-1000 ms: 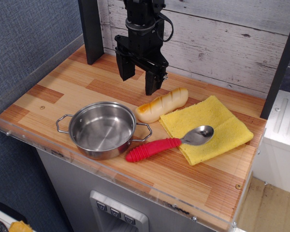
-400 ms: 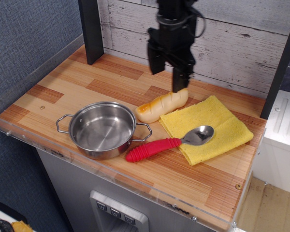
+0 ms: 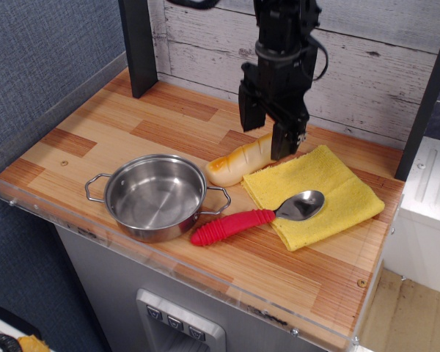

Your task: Move the white and yellow vegetable to the left of the silver pot.

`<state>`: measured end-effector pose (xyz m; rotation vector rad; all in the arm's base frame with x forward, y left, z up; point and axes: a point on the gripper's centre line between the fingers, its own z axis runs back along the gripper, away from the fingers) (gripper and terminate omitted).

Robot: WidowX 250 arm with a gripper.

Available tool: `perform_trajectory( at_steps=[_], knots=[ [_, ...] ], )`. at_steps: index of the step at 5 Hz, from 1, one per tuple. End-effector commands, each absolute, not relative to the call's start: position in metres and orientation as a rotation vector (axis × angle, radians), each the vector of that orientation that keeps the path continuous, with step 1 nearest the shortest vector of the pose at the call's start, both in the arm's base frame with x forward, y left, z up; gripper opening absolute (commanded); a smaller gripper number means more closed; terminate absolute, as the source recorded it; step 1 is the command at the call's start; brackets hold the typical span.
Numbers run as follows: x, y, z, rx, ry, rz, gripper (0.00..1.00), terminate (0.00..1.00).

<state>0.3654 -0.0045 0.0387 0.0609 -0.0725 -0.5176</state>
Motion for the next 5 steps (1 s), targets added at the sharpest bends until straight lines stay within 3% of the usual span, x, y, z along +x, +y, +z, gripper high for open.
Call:
perform_trajectory(
  at_steps=[1, 4, 5],
  knots=[
    [0.366, 0.008, 0.035, 0.099, -0.021, -0.473, 1.00, 0.00],
    [0.363, 0.010, 0.007, 0.137, 0.090, -0.444, 1.00, 0.00],
    [0.363, 0.011, 0.007, 0.154, 0.082, -0.436, 0.00, 0.00]
  ],
)
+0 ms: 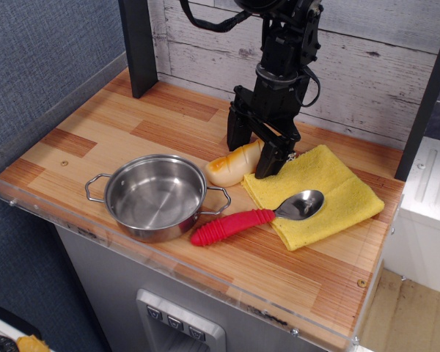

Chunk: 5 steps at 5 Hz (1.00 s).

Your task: Move the white and yellow vegetable to the left of the silver pot.

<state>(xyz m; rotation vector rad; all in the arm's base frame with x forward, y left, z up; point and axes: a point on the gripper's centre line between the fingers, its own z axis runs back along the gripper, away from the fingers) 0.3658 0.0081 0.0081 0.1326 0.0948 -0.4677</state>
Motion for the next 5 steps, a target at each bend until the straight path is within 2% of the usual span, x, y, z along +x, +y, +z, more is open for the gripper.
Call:
perform_trajectory(
  at_steps=[1, 3, 4, 5],
  knots=[
    [0.362, 0.010, 0.009, 0.159, 0.078, -0.435, 0.00, 0.00],
    [0.364, 0.003, 0.011, 0.159, 0.067, -0.446, 0.00, 0.00],
    [0.366, -0.002, 0.040, 0.140, -0.050, -0.449, 0.00, 0.00],
    [0.367, -0.012, 0.090, 0.131, -0.233, -0.457, 0.00, 0.00]
  ],
)
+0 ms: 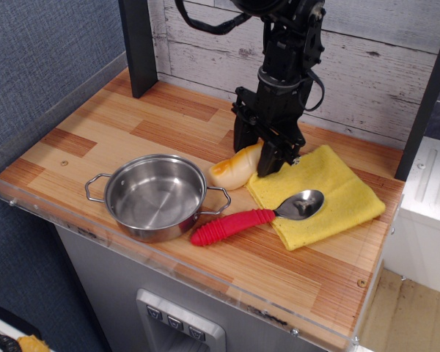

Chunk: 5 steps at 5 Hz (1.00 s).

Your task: Move the white and yellow vegetable to the left of the silver pot.

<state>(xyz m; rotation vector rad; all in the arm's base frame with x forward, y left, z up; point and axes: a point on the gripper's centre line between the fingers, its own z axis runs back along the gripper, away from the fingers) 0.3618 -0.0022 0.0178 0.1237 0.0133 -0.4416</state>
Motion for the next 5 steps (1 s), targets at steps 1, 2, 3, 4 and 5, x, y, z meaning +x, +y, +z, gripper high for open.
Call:
perform_trajectory(
  at_steps=[1, 2, 3, 4, 5],
  knots=[
    [0.359, -0.018, 0.117, 0.130, -0.340, -0.473, 0.00, 0.00],
    [0.353, -0.019, 0.128, 0.133, -0.373, -0.474, 0.00, 0.00],
    [0.347, -0.016, 0.133, 0.158, -0.377, -0.458, 0.00, 0.00],
    [0.342, 0.001, 0.134, 0.185, -0.333, -0.293, 0.00, 0.00],
    [0.337, 0.035, 0.122, 0.169, -0.251, -0.043, 0.00, 0.00]
  ],
)
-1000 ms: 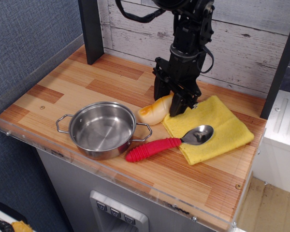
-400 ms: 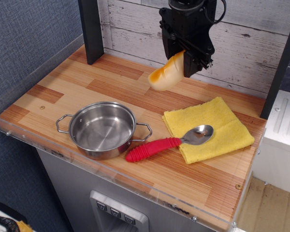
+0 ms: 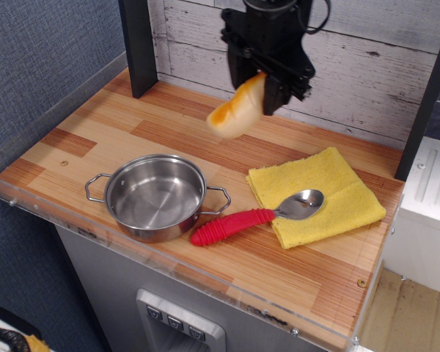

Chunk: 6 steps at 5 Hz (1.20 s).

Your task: Move the white and yellow vegetable to the left of the silver pot.

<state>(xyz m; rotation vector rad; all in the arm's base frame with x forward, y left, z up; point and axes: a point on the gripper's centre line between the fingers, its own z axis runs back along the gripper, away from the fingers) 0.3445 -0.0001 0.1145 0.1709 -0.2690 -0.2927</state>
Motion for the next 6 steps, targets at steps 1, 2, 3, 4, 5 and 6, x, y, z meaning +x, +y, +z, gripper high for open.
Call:
perform_trajectory(
  at_steps=[1, 2, 3, 4, 5, 6],
  knots=[
    [0.341, 0.058, 0.109, 0.174, -0.212, 0.081, 0.00, 0.00],
    [0.351, 0.073, 0.096, 0.220, -0.167, 0.165, 0.00, 0.00],
    [0.357, 0.091, 0.084, 0.254, -0.111, 0.225, 0.00, 0.00],
    [0.360, 0.111, 0.081, 0.268, -0.093, 0.279, 0.00, 0.00],
    [0.356, 0.128, 0.086, 0.266, -0.112, 0.341, 0.00, 0.00],
    [0.344, 0.139, 0.097, 0.257, -0.142, 0.399, 0.00, 0.00]
  ],
)
